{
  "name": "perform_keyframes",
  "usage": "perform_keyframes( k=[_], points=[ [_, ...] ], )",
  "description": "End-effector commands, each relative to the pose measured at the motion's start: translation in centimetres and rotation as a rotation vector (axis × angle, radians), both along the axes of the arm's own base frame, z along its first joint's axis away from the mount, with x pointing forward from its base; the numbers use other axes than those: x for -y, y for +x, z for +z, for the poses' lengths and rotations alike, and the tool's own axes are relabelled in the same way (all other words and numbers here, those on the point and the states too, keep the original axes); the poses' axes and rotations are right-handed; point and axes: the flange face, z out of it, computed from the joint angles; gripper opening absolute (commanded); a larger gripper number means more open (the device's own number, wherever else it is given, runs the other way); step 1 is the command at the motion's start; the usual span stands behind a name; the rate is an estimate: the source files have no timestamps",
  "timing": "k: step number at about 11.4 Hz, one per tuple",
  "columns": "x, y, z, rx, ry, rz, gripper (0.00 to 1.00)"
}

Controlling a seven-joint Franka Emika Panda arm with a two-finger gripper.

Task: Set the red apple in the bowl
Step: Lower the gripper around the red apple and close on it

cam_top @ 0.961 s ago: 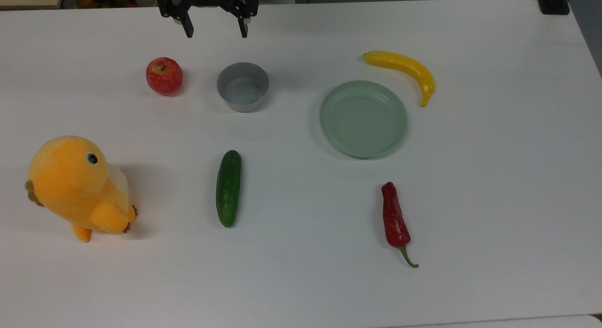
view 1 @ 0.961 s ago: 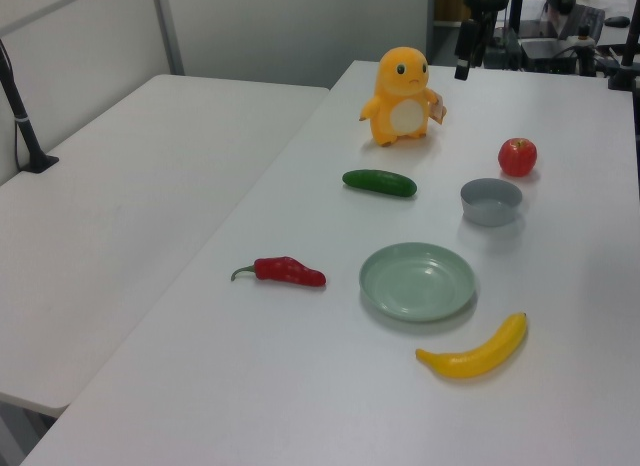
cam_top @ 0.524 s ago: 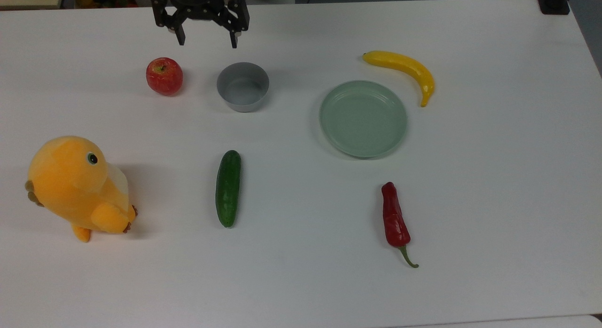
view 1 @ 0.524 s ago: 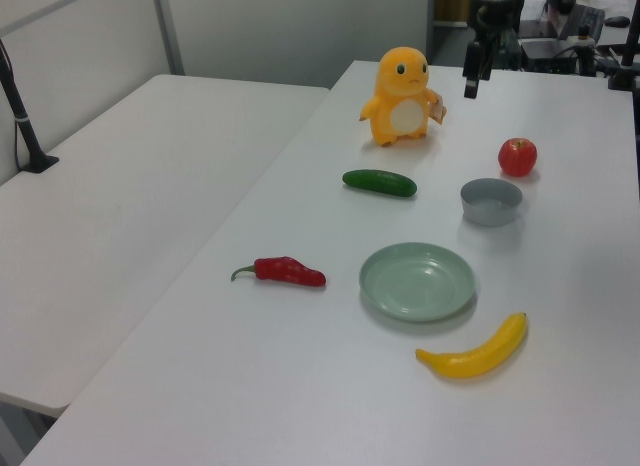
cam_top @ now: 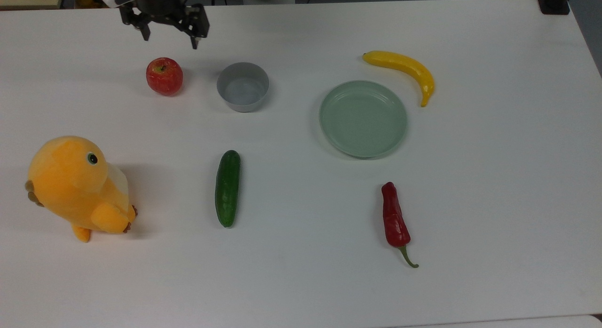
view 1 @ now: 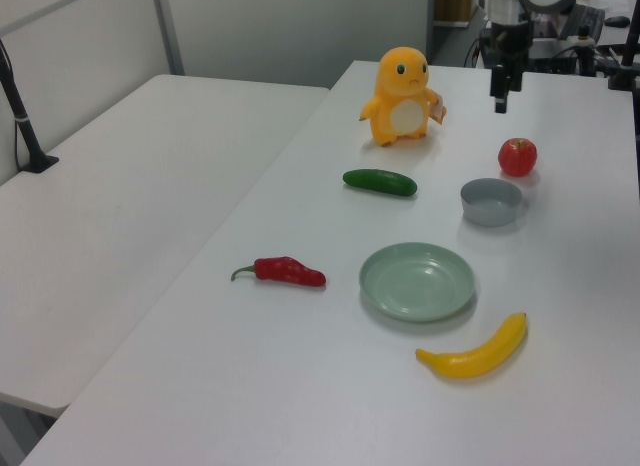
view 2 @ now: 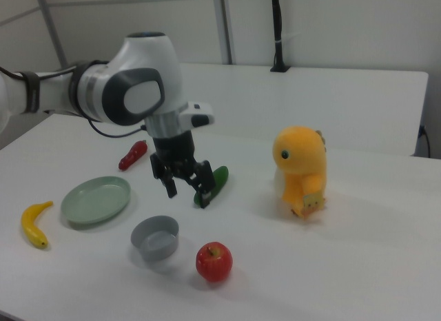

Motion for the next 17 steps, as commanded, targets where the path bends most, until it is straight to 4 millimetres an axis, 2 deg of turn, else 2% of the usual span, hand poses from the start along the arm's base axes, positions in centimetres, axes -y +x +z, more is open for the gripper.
perform_keyframes(
  k=[1, 3, 5, 10, 13, 15, 16, 17],
  points=[
    [2.3, -1.1, -2.6, 0.011, -0.024, 0.018, 1.00],
    [3.6, -0.5, -5.4, -0.015, -0.049, 0.014, 1.00],
    [4.1, 0.1, -7.9, -0.021, -0.061, 0.019, 1.00],
    [4.3, -0.1, -10.7, -0.070, -0.072, 0.033, 1.00],
    [4.8, -1.1, -12.7, -0.119, -0.092, 0.045, 1.00],
    [5.0, -1.1, -13.4, -0.132, -0.098, 0.049, 1.00],
    [5.1, -1.1, -13.7, -0.133, -0.101, 0.059, 0.95],
    [5.3, -1.1, -13.8, -0.140, -0.102, 0.093, 0.69]
  ],
)
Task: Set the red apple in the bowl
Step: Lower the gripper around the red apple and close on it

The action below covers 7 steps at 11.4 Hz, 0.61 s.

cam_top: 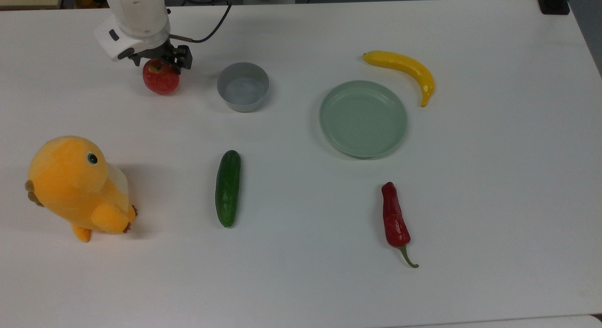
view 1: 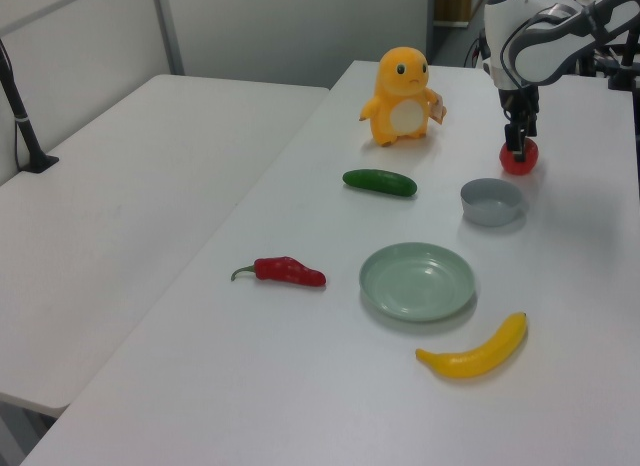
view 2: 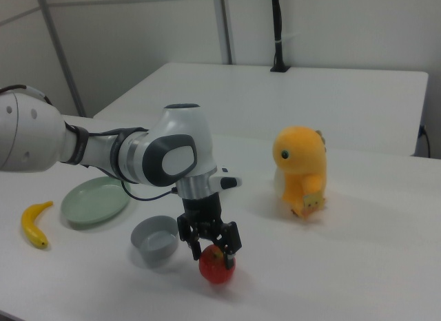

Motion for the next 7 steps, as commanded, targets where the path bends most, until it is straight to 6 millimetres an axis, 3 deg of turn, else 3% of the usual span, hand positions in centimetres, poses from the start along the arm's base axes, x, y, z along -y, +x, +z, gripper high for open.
perform_keyframes(
  k=[1, 2, 4, 7],
  points=[
    [0.51, -0.23, -0.50, 0.006, -0.007, 0.075, 0.52],
    [0.76, -0.30, -0.50, 0.006, -0.007, 0.070, 0.40],
    [0.76, -0.30, -0.58, 0.004, -0.007, 0.072, 0.27],
    [0.70, -0.21, -0.13, 0.011, -0.008, 0.076, 0.27]
  ],
)
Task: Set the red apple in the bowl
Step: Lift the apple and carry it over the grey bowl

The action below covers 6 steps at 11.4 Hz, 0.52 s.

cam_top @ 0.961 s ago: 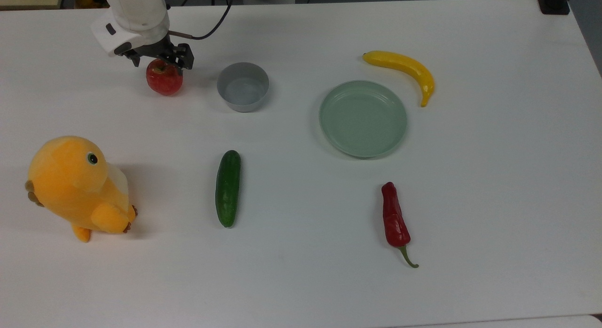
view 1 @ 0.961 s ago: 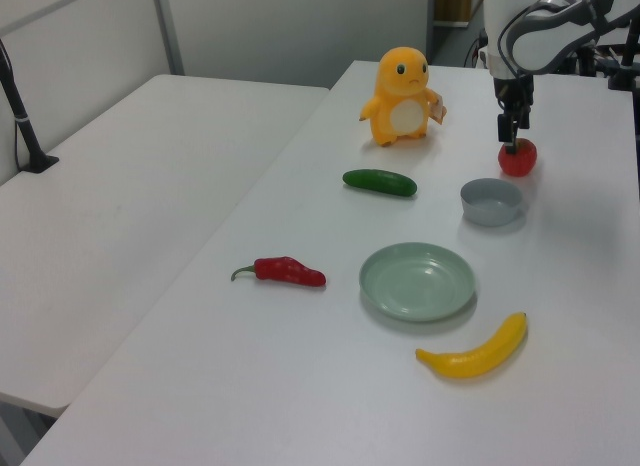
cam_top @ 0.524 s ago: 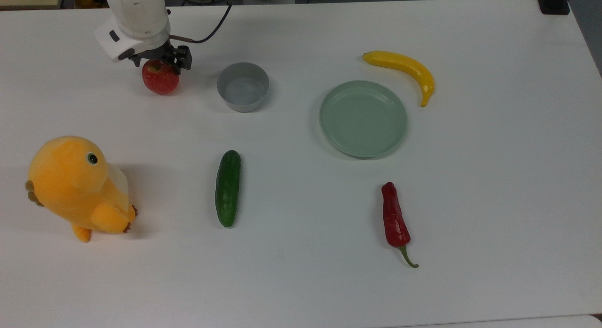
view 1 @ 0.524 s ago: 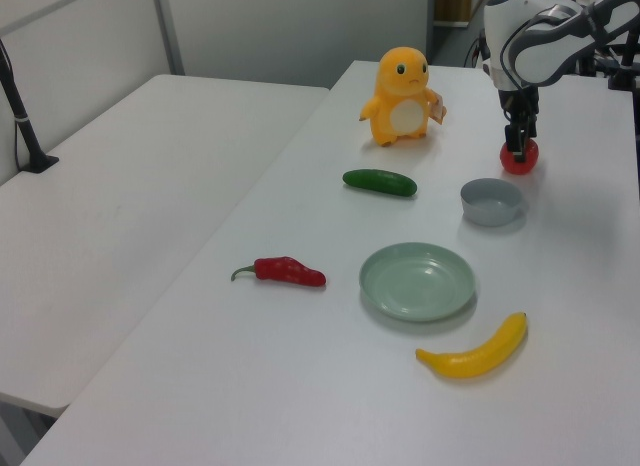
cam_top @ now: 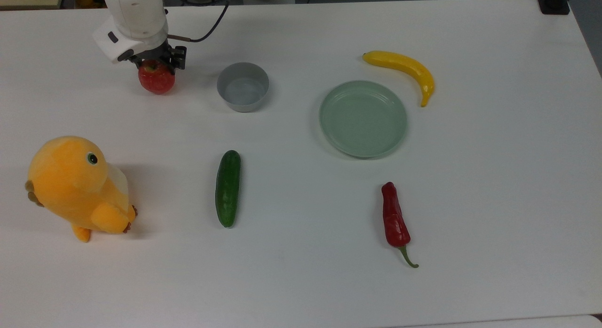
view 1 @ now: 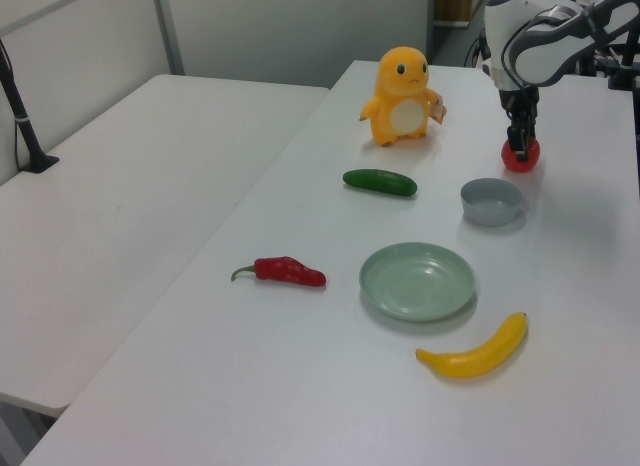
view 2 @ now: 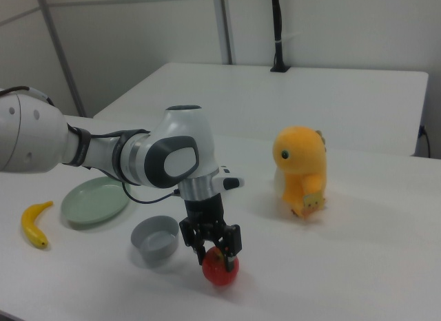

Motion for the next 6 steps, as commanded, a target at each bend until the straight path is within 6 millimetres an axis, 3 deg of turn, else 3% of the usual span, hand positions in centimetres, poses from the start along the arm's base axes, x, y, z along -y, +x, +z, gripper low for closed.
perform_keyframes(
  k=[1, 3, 6],
  points=[
    [0.4, -0.1, 1.0, 0.035, -0.010, 0.029, 0.27],
    [0.0, 0.7, 3.9, 0.093, -0.014, 0.032, 0.27],
    [-2.4, 1.5, 8.2, 0.178, -0.014, 0.062, 0.27]
  ],
)
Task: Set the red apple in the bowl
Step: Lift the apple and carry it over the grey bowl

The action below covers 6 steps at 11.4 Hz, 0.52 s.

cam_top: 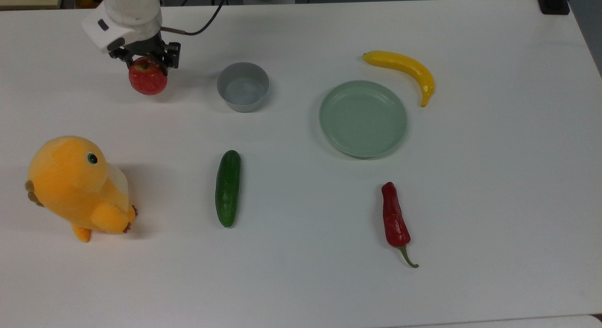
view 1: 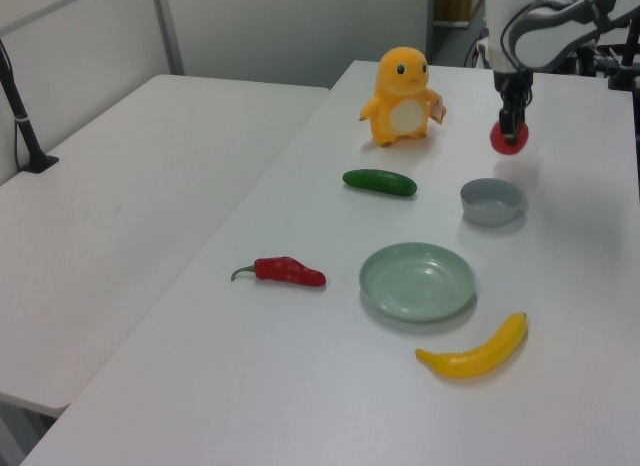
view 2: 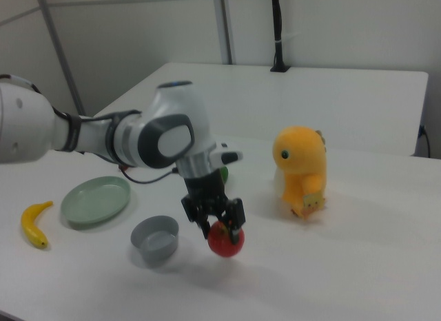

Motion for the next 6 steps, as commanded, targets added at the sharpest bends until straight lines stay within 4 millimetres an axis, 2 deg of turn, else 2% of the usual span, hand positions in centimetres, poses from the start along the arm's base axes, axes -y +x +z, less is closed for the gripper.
perform_keyframes(
  k=[1, 3, 6],
  points=[
    [-3.2, 0.0, 4.7, 0.089, 0.008, 0.059, 0.27],
    [-6.3, -0.2, 7.1, 0.136, 0.059, 0.076, 0.27],
    [-11.7, -1.3, 7.1, 0.026, 0.088, 0.141, 0.27]
  ],
)
